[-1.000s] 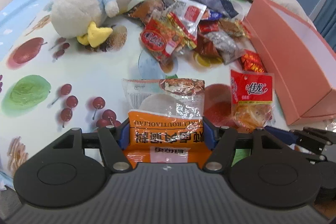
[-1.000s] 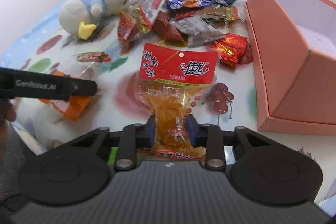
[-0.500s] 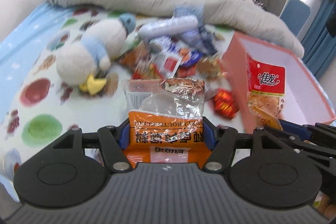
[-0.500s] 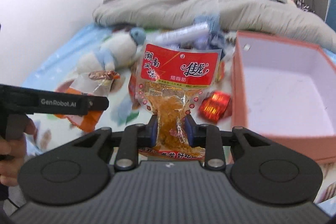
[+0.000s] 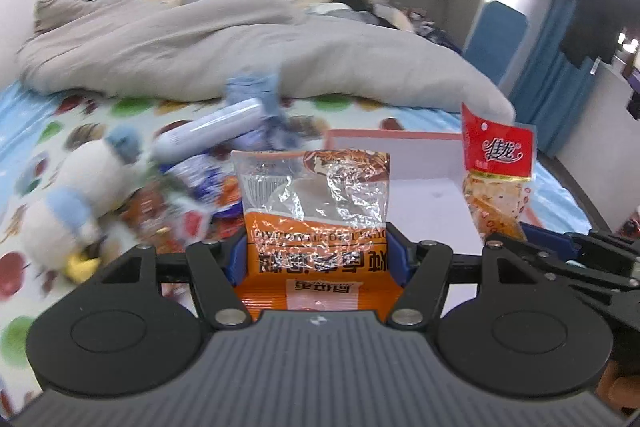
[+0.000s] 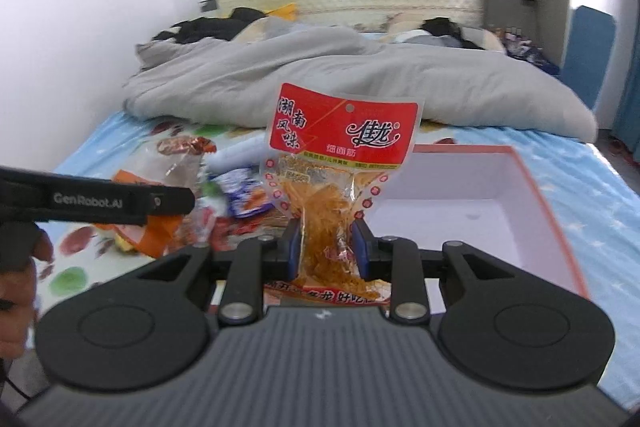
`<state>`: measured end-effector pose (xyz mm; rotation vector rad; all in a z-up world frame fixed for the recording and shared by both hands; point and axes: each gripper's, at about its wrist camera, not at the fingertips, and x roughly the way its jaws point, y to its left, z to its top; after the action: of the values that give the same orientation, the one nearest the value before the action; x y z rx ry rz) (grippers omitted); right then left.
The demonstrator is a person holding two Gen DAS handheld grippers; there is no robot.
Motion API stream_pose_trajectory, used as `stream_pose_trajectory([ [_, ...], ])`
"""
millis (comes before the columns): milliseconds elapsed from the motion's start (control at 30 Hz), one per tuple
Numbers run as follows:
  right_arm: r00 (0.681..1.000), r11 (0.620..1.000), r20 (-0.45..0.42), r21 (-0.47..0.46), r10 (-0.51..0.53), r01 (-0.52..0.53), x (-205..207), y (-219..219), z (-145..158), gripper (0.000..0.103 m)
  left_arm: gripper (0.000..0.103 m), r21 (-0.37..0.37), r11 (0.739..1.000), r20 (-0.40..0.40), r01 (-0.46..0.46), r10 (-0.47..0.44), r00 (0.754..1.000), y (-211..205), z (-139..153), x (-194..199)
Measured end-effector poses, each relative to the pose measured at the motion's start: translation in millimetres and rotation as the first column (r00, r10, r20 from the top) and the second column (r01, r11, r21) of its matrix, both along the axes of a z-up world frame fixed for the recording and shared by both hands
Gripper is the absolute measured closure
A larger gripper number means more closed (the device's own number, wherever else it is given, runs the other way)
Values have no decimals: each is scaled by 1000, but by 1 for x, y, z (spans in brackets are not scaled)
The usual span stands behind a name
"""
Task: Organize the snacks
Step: 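Carry both packets into the pink box and open both tools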
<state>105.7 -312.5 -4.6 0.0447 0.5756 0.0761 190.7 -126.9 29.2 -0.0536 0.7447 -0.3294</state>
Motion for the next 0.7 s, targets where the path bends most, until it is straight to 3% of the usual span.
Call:
stream_pose_trajectory([
  [367, 983, 989, -105, 4, -148, 149, 41, -82, -56, 73, 33, 41, 985, -83, 169, -165, 983, -121, -39, 51],
  [700, 968, 988, -205, 27, -144, 153, 70, -97, -102, 71, 32, 96, 969, -197, 228, -206, 958, -159, -101, 85],
])
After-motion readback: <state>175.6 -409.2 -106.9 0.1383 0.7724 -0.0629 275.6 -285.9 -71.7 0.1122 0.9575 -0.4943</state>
